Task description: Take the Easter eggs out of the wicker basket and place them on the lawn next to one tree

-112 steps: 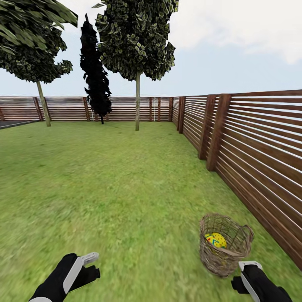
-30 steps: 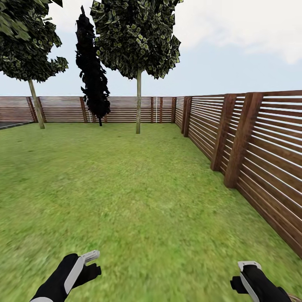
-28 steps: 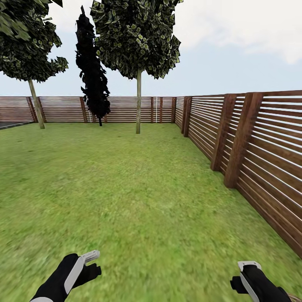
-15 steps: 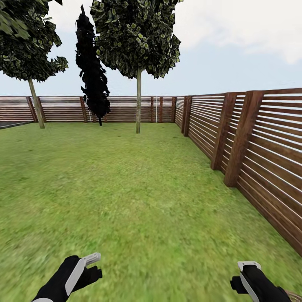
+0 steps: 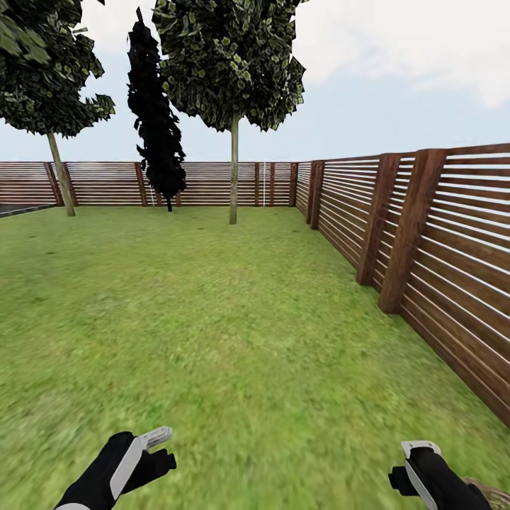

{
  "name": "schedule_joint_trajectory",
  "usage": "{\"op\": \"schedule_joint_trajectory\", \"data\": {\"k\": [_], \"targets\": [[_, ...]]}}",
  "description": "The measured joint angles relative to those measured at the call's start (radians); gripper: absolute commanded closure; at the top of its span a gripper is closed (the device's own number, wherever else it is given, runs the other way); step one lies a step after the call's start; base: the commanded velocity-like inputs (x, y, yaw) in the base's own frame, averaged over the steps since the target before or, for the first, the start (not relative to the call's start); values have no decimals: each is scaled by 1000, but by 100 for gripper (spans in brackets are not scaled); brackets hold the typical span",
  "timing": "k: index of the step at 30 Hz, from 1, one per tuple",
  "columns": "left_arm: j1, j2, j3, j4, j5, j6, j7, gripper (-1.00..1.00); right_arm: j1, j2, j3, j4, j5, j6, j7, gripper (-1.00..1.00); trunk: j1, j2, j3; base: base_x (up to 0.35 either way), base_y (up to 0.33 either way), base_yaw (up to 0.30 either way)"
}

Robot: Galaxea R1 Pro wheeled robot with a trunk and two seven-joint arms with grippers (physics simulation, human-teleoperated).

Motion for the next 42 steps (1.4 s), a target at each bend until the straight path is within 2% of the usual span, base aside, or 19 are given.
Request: {"op": "schedule_joint_trajectory", "data": {"k": [22, 31, 42], "targets": [[0, -7, -1, 6, -2, -2, 1, -100, 0, 0, -1, 0, -2, 0, 0, -100, 84, -154, -68, 0, 0, -9], [0, -11, -2, 7, -2, -4, 0, -100, 0, -2, -2, 0, -4, 0, 4, -100, 84, -154, -63, 0, 0, -222], [0, -20, -2, 6, -2, -6, 0, -100, 0, 0, -1, 0, -4, 0, 3, -100, 84, -154, -63, 0, 0, -21]]}}
